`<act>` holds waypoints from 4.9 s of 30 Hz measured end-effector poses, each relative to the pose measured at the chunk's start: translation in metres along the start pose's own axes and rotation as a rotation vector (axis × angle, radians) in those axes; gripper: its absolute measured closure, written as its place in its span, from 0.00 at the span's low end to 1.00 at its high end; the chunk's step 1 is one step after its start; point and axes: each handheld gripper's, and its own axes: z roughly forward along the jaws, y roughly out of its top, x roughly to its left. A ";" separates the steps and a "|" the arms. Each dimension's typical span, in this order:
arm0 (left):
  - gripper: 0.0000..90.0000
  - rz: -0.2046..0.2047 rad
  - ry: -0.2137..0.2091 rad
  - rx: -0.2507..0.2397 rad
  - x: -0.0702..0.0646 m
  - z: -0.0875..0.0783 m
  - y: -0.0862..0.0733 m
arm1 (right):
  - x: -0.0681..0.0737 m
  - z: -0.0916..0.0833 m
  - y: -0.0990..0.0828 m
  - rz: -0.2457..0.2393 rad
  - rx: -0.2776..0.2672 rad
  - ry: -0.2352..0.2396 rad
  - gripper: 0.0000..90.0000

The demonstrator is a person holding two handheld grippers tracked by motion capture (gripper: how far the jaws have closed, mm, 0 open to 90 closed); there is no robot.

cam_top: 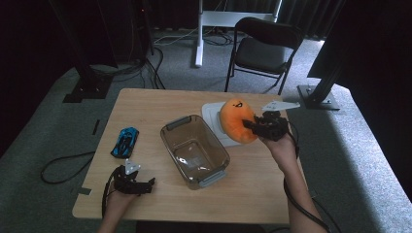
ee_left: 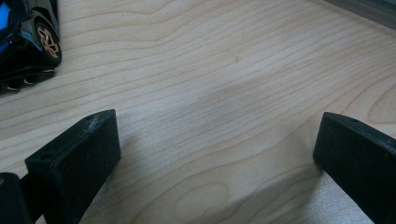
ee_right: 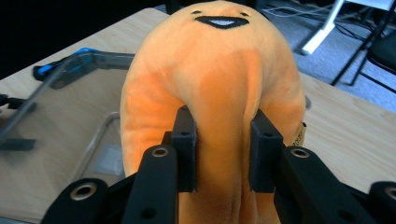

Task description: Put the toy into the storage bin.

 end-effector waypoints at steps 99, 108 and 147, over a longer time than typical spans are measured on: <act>0.00 0.019 -0.017 0.003 0.000 0.000 0.000 | 0.103 0.106 -0.029 -0.192 0.281 0.305 0.40; 0.00 0.018 -0.016 0.003 0.000 0.000 -0.001 | 0.075 0.089 -0.021 -0.096 0.166 0.274 0.17; 0.00 -0.002 -0.038 0.040 0.002 -0.005 0.002 | 0.016 0.111 -0.126 0.194 0.219 0.197 0.16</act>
